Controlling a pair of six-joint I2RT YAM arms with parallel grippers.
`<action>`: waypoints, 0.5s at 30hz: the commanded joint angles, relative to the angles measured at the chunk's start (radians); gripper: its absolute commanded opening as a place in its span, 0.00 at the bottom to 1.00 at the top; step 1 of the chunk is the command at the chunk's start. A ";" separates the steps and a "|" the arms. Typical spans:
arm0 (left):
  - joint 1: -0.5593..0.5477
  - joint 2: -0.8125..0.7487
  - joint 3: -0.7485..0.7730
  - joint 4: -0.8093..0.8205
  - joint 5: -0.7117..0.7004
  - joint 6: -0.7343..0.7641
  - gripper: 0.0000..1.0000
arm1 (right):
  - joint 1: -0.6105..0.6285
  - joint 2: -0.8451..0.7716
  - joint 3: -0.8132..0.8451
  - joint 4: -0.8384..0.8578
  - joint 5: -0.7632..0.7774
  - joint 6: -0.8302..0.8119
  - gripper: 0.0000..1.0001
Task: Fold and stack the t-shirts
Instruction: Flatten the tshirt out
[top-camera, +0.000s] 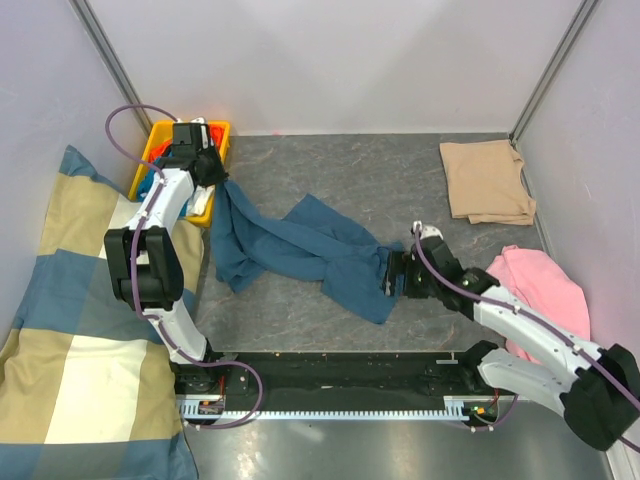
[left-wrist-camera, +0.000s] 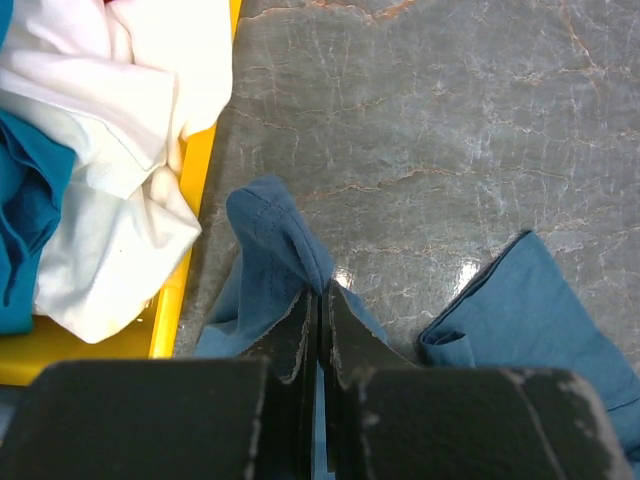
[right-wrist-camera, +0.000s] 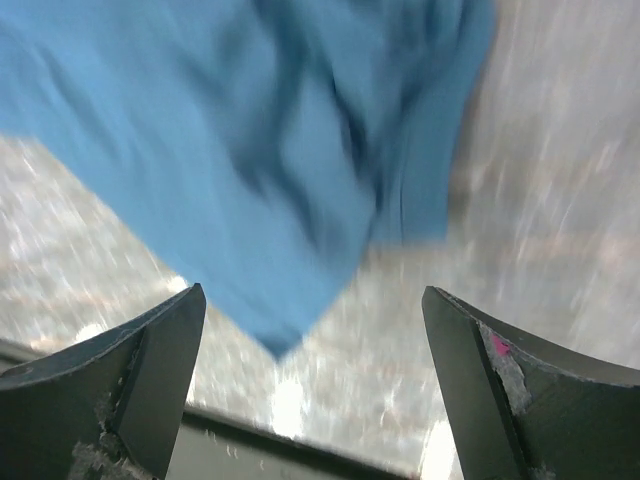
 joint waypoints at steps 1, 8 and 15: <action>-0.004 -0.063 -0.014 0.043 0.024 -0.011 0.02 | 0.086 -0.119 -0.100 -0.028 0.077 0.203 0.98; -0.005 -0.062 -0.035 0.053 0.030 -0.020 0.02 | 0.217 -0.121 -0.195 -0.010 0.287 0.429 0.92; -0.005 -0.071 -0.046 0.056 0.028 -0.017 0.02 | 0.465 0.151 -0.109 -0.013 0.512 0.624 0.87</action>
